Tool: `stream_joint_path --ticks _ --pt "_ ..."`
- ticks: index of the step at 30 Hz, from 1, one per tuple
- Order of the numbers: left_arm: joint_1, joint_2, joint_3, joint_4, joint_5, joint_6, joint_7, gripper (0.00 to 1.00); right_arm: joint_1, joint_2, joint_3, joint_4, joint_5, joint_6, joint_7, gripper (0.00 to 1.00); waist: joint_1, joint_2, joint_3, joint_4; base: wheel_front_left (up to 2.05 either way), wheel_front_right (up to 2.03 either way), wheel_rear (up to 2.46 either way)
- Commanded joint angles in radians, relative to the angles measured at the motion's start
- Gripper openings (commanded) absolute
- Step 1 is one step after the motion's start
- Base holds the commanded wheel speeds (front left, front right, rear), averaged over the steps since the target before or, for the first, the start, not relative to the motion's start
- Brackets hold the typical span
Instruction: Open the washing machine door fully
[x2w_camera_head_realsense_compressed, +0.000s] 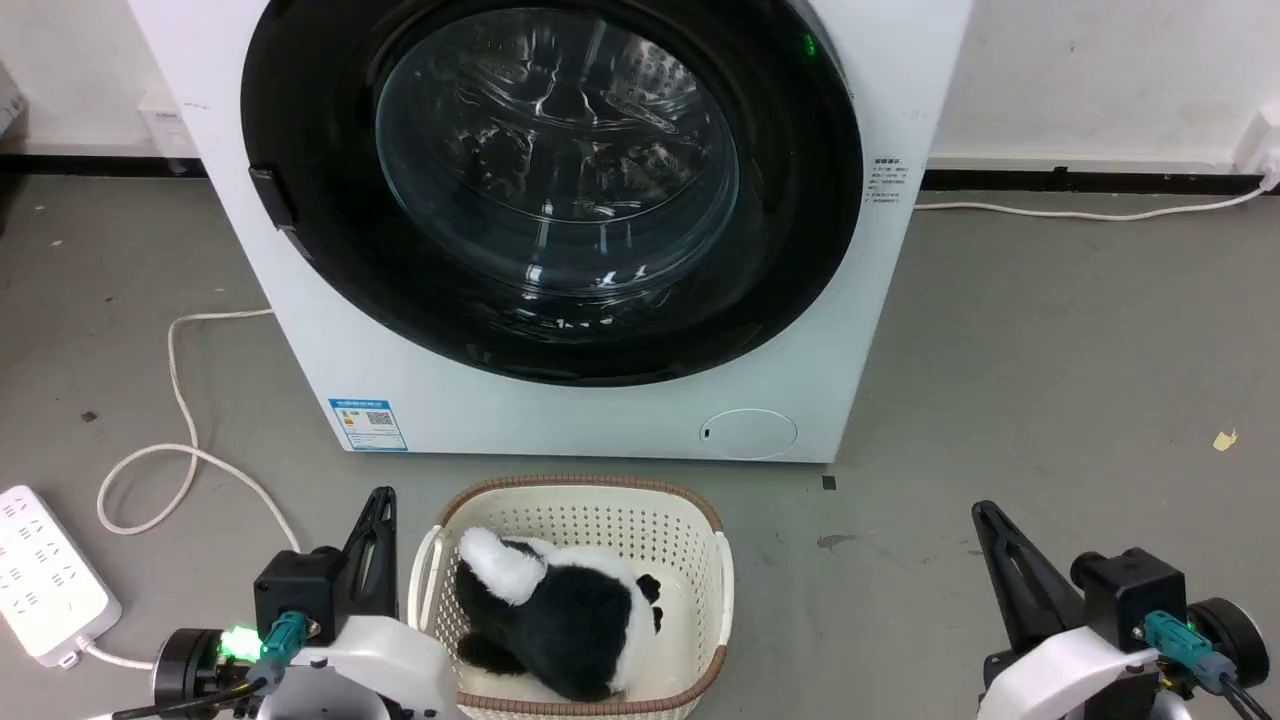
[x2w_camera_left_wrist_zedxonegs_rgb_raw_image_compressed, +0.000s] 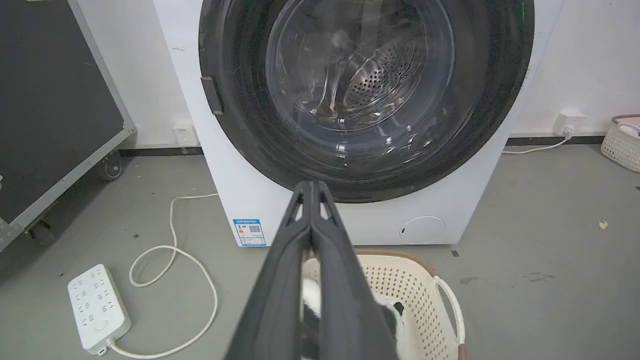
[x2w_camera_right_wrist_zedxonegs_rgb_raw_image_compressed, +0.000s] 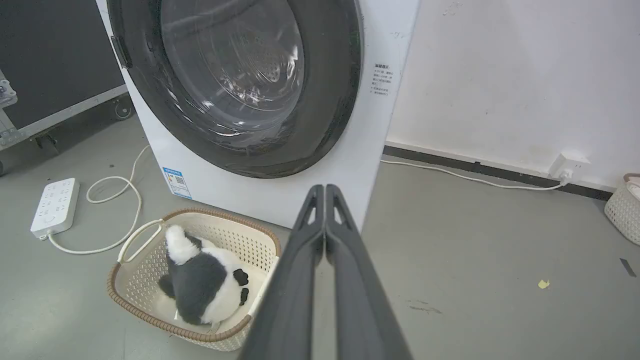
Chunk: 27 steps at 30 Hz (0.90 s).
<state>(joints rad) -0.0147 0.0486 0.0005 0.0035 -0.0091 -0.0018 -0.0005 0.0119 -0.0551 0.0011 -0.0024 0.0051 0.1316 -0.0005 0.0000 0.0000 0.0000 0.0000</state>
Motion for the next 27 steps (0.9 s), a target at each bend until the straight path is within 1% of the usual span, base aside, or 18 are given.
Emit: stream_joint_path --ticks 1,27 --pt "0.015 0.002 0.000 -0.004 0.009 0.002 0.000 0.00 -0.012 0.005 -0.001 0.002 -0.005 -0.001 0.000 0.00 0.0000 0.0000 0.000 0.000 0.00 0.00 0.00" --pt "0.015 0.002 0.000 -0.004 0.009 0.002 0.000 0.00 -0.012 0.005 -0.001 0.002 -0.005 -0.001 0.000 0.00 0.0000 0.0000 0.000 0.000 0.00 0.00 0.00"
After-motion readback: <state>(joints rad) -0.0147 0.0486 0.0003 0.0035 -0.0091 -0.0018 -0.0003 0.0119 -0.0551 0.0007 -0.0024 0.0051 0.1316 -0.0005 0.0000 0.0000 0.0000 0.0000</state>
